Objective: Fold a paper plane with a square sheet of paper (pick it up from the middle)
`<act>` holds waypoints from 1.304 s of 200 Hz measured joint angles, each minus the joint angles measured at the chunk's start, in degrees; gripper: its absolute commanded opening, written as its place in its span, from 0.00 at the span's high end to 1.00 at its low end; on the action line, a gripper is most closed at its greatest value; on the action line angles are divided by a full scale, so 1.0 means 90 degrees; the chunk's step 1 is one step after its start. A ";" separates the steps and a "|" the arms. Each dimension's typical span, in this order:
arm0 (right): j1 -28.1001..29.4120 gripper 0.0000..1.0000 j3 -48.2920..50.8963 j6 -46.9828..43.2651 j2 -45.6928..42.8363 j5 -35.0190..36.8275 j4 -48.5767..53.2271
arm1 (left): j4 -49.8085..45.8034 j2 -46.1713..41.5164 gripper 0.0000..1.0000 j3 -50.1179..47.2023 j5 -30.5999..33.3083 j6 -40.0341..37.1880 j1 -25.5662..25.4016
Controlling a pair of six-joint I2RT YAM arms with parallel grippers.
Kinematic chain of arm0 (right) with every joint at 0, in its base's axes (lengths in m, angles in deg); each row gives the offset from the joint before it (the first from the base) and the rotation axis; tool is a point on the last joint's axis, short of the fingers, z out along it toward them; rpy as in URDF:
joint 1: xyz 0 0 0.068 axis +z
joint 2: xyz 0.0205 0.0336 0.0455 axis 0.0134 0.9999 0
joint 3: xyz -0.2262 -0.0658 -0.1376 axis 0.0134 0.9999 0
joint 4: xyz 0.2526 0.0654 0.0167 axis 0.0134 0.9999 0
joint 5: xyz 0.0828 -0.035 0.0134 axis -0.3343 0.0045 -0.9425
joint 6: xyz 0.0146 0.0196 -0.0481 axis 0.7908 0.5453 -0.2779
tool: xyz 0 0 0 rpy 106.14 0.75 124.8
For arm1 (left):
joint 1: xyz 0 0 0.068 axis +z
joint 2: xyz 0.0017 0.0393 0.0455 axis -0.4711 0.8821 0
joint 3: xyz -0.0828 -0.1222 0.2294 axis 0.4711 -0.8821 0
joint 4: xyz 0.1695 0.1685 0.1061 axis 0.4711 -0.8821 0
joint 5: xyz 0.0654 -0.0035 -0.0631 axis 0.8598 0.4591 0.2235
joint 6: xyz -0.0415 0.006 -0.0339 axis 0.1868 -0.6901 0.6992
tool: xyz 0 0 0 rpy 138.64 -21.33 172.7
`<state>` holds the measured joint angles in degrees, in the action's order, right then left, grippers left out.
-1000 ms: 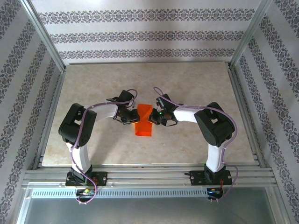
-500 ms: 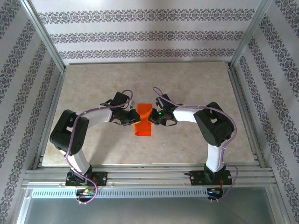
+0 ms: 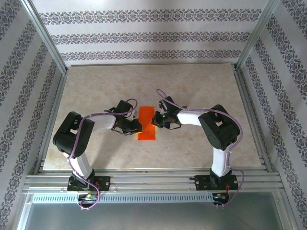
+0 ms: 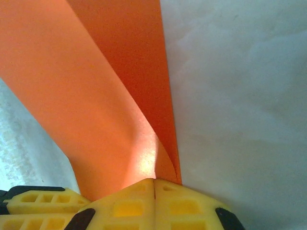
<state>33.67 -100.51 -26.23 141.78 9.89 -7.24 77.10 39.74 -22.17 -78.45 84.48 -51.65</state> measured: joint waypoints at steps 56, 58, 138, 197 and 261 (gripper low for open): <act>0.0000 1.00 0.0000 -0.0019 0.0005 0.0000 -0.0017 | -0.0415 -0.0937 0.84 -0.0600 0.0036 -0.0066 0.0172; 0.0000 1.00 0.0000 -0.0019 0.0005 0.0000 -0.0017 | -0.0396 -0.0959 0.84 -0.0600 0.0022 -0.0051 0.0172; -0.0002 1.00 -0.0002 -0.0029 0.0010 -0.0002 -0.0017 | 0.0721 -0.0185 0.86 -0.0396 -0.0287 0.0862 -0.0170; -0.0002 1.00 -0.0017 -0.0090 0.0022 -0.0002 0.0005 | 0.0605 -0.0850 0.86 -0.1139 -0.0102 0.0896 -0.0170; -0.0007 1.00 -0.0126 -0.0415 0.0051 -0.0005 0.0192 | -0.0780 -0.1887 0.85 -0.0988 0.0442 0.0393 -0.0175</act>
<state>33.61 -101.65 -29.97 142.24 9.84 -5.52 70.08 22.75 -31.06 -74.47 88.02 -53.23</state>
